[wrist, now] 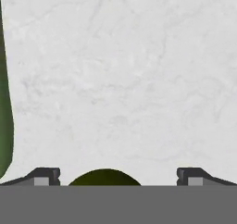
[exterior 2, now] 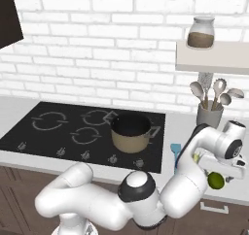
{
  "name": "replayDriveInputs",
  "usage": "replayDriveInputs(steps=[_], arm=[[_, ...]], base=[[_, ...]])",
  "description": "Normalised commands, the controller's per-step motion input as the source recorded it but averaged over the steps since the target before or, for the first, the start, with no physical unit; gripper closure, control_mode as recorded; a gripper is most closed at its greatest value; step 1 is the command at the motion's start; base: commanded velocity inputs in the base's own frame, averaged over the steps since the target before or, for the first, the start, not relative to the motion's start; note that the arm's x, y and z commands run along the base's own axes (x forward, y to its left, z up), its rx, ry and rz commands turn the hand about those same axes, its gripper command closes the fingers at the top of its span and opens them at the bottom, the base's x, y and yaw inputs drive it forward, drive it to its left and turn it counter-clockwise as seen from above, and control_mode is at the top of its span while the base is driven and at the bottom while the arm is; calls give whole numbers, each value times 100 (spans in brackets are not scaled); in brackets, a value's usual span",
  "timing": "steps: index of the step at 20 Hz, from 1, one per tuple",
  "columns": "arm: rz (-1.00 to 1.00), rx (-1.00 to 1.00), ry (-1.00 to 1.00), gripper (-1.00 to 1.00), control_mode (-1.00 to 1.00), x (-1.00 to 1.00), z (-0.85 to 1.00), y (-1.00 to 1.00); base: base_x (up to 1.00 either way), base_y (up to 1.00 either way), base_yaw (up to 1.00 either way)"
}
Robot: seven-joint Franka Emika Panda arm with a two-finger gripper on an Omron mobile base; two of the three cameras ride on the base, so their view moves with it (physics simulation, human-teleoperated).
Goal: Put the corn and lime in the pot. Retrieve the spatula and lightly stir the vegetables in the pot.
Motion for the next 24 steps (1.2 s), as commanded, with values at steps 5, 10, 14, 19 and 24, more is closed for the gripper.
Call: replayDriveInputs(steps=[5,10,14,19,24], arm=[[10,0,-9,-100,-100,3,0,15],[9,0,-4,-100,-100,0,0,2],[8,0,-6,-100,-100,0,5,0],[8,0,-7,-100,-100,0,33,0],[7,0,-3,-100,-100,-11,26,0]], base=[[0,0,0],[0,0,0],[0,0,0],[0,0,0],[0,0,0]])
